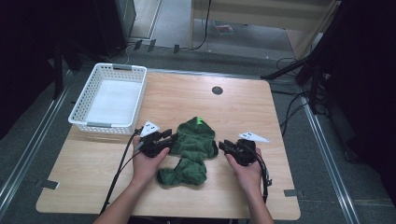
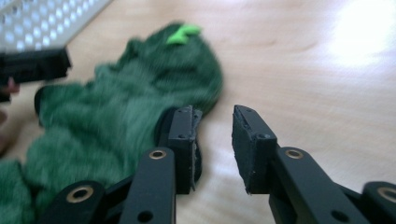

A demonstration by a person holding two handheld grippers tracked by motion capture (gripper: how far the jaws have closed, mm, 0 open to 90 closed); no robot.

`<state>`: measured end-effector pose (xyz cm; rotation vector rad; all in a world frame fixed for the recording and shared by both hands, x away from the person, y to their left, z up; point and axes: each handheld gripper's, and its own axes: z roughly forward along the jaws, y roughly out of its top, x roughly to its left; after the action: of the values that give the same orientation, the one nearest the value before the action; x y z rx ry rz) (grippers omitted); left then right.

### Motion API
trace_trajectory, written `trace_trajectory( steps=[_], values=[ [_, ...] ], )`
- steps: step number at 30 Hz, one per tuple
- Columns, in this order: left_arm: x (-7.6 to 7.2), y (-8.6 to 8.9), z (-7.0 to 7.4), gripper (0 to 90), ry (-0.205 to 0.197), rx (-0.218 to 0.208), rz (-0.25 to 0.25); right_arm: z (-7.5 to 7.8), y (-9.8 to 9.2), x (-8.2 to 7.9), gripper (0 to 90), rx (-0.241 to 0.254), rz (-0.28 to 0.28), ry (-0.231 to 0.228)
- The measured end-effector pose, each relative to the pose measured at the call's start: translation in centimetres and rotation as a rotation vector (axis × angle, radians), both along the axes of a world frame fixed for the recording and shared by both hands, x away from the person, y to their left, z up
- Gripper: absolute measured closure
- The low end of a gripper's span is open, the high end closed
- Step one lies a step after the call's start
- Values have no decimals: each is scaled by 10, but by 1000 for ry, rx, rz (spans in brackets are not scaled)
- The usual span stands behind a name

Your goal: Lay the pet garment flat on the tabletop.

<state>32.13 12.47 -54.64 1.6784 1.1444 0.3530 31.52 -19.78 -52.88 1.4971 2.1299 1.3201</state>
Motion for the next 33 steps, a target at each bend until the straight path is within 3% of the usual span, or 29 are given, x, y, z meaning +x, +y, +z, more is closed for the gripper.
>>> trace_trajectory(
  steps=[1, 4, 6, 9, 12, 13, 16, 19, 21, 23, 28, 31, 33],
  values=[
    [0, -4, 0, 630, -2, 34, -4, -1, 2, -2, 703, 0, 13, 0],
    [0, -9, 0, 641, 2, 77, -10, 1, 9, -8, 708, 18, 50, -38],
    [1, -11, -1, 657, 13, 94, -11, 3, 14, -9, 681, 23, 82, -34],
    [3, -15, -2, 702, 28, 138, -26, -4, 21, -8, 630, 13, 119, 12],
    [2, -23, -2, 725, 31, 216, -54, -8, 31, -10, 625, -11, 140, 4],
    [2, -25, -2, 729, 27, 222, -51, -7, 35, -11, 618, -9, 161, -6],
    [4, -21, -2, 736, 45, 194, -54, -2, 44, -16, 610, -3, 222, -59],
    [4, -21, -2, 744, 49, 195, -47, 0, 46, -18, 606, 40, 300, -72],
    [4, -21, -2, 744, 47, 199, -48, -2, 45, -18, 602, -3, 314, -63],
    [4, -21, -2, 743, 52, 193, -44, -5, 46, -18, 590, -84, 321, -50],
    [5, -21, -2, 741, 52, 194, -43, -6, 42, -18, 532, -95, 313, -68],
    [5, -21, -2, 741, 53, 193, -42, -10, 40, -14, 514, -54, 305, -50],
    [5, -20, -3, 741, 58, 189, -41, -12, 38, -12, 609, 24, 308, -27]
  ],
)
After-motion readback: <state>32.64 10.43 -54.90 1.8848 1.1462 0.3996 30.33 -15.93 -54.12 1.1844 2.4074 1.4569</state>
